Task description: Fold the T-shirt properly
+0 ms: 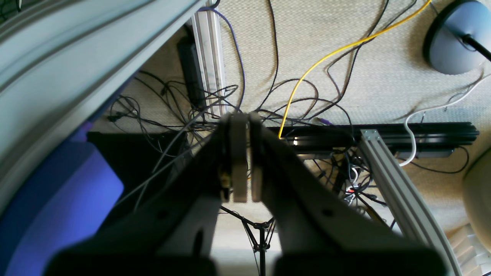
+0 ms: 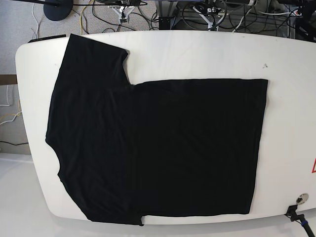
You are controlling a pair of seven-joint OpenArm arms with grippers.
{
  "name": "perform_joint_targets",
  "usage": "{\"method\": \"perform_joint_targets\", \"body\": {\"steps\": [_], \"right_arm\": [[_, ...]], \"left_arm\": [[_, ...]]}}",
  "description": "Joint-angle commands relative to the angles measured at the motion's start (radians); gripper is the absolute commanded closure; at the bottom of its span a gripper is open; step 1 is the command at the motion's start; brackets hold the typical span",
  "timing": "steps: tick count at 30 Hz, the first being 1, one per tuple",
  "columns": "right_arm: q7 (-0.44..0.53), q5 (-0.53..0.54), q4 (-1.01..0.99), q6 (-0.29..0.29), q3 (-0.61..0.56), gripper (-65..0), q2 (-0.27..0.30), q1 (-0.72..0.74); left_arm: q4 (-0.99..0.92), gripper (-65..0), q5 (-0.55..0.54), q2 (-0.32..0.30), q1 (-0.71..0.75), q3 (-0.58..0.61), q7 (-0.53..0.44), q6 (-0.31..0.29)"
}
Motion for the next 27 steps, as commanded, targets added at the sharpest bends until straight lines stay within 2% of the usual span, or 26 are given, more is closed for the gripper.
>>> {"method": "perform_joint_targets", "body": {"steps": [1, 8, 20, 27], "right_arm": [[0.018, 0.001, 0.004, 0.010, 0.001, 0.0, -0.002, 0.002], [0.014, 0.007, 0.008, 0.012, 0.003, 0.0, 0.002, -0.006], [0.081, 0.017, 0.047, 0.015, 0.004, 0.0, 0.005, -0.081], [0.091, 0.011, 0.168, 0.016, 0.012, 0.0, 0.011, -0.220]], "left_arm": [[0.012, -0.5, -0.006, 0.004, 0.002, 0.000, -0.007, -0.006], [0.011, -0.6, 0.000, 0.001, 0.007, -0.001, -0.009, -0.004], [0.020, -0.3, -0.002, -0.002, 0.031, 0.001, -0.009, -0.007], [0.218, 0.0, 0.009, -0.021, 0.166, 0.003, -0.018, -0.009]]}}
